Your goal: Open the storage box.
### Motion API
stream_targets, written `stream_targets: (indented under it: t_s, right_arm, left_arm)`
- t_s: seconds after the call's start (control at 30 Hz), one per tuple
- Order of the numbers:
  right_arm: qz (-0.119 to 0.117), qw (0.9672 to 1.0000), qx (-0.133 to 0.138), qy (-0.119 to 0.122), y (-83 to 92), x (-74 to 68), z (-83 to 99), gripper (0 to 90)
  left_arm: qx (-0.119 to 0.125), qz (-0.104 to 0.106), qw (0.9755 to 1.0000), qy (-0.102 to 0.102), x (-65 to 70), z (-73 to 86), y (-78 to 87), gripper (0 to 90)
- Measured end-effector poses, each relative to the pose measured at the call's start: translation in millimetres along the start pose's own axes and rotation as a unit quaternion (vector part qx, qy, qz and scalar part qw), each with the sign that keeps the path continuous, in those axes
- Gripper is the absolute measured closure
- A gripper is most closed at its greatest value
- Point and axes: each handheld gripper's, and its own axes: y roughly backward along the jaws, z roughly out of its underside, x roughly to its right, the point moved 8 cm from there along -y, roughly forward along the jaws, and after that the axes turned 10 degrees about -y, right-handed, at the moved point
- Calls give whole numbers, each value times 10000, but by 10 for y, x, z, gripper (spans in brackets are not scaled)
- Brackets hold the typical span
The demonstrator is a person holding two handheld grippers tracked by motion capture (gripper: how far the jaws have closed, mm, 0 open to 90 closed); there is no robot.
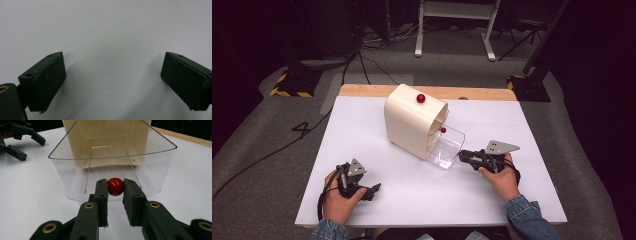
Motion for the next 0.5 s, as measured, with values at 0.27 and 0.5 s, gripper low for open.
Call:
stream_targets:
  t_s: [0.27,0.5]
  right_arm:
    - [0,10000,-12,-50,62,18,62,740]
    - [-3,9999,-38,-127,87,37,99,737]
  left_arm:
    - [-4,9,10000,5,0,0,0,62]
    - [-6,13,10000,7,-1,0,0,62]
